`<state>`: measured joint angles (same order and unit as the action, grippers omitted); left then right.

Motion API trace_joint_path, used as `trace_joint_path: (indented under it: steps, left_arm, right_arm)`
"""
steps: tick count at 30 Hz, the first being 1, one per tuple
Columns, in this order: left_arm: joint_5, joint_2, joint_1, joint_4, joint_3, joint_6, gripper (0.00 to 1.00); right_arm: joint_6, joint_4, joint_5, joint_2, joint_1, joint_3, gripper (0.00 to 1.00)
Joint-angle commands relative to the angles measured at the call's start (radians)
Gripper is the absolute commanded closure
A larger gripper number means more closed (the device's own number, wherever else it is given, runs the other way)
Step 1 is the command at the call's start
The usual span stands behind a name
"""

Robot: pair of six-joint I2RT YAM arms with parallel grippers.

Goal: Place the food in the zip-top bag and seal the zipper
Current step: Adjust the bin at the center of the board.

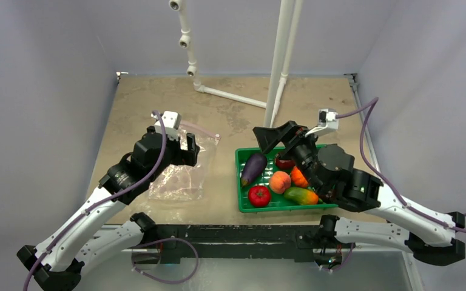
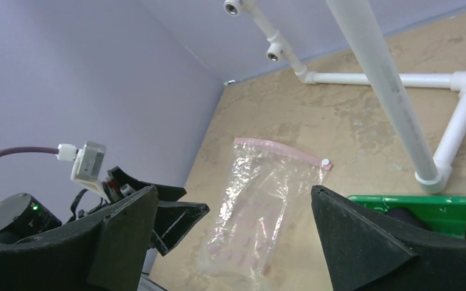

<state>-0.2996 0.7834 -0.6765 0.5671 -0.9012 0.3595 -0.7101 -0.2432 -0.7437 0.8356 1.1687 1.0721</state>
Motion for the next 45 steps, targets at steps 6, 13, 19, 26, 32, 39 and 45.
trace_joint_path:
  steps: [6, 13, 19, 26, 32, 39, 45]
  left_arm:
    - [-0.004, -0.010, -0.005, -0.009, 0.000, 0.015, 0.07]
    - [0.007, -0.018, -0.005, -0.009, -0.001, 0.013, 0.07]
    - [0.003, -0.046, -0.005, -0.013, 0.001, 0.018, 0.07]
    - [0.011, -0.060, -0.005, -0.011, 0.002, 0.019, 0.07]
    - [0.007, -0.080, -0.005, -0.012, 0.005, 0.022, 0.07]
    - [0.005, -0.096, -0.005, -0.007, 0.007, 0.025, 0.06]
    - [0.009, -0.099, -0.005, -0.008, 0.010, 0.026, 0.06]
  right_arm:
    - [-0.118, -0.168, -0.024, 0.034, -0.001, 0.041, 0.01]
    - [-0.132, -0.155, -0.036, -0.001, -0.003, 0.009, 0.01]
    - [-0.216, -0.248, -0.070, 0.033, -0.003, 0.030, 0.01]
    - [-0.314, -0.391, -0.085, 0.171, -0.005, 0.091, 0.01]
    - [-0.358, -0.432, -0.096, 0.278, -0.021, 0.114, 0.01]
    - [-0.296, -0.355, -0.013, 0.315, -0.177, 0.045, 0.07]
    - [-0.298, -0.325, 0.004, 0.320, -0.214, -0.004, 0.15]
